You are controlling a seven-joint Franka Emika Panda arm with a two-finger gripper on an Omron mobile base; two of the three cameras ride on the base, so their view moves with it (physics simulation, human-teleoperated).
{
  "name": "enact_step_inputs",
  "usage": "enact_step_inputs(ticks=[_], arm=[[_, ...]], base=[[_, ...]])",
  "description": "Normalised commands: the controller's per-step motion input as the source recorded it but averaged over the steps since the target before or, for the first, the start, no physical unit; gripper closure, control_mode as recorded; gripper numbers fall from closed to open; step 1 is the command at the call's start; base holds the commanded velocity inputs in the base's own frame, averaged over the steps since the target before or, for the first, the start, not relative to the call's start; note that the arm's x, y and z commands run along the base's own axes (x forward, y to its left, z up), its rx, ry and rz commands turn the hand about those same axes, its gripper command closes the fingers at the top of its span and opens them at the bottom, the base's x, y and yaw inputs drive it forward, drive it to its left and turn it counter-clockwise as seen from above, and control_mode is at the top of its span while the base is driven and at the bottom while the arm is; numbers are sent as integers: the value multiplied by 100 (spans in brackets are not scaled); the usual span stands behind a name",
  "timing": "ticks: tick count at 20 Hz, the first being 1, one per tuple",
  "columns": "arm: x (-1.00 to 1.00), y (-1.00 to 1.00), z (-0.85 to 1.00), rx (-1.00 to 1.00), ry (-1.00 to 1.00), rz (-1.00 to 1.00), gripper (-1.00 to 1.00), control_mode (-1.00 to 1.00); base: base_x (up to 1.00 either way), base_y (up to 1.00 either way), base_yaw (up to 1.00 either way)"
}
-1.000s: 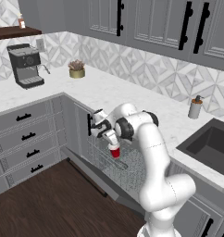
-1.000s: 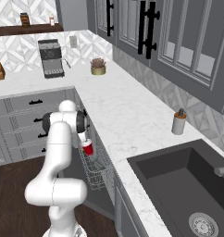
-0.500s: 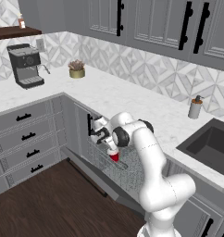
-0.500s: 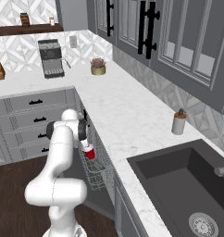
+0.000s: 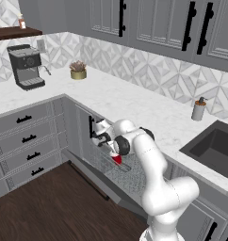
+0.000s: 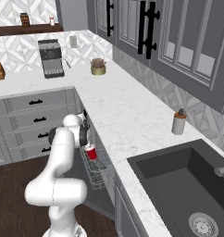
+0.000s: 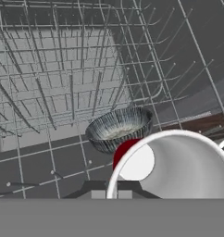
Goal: Pick up the cup and bowl from the counter, place them in the dishwasher, and close the dishwasher door.
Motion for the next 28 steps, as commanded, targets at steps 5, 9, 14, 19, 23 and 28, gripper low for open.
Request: enact_step_inputs(ticks=[5,9,14,19,23,28], arm=[[0,-15,-1,0,0,0,100,-100],[0,-3,5,-2,-1,0,100,-100],[-10,9,8,-14,0,0,100,-100],[-1,0,13,-11,-2,0,100,-100],[14,-32,3,3,7,0,100,-100],[29,-3,-14,5,2,2,100,-100]], base=[[0,0,0],[0,0,0],[0,0,0],[0,0,0],[0,0,0],[0,0,0]])
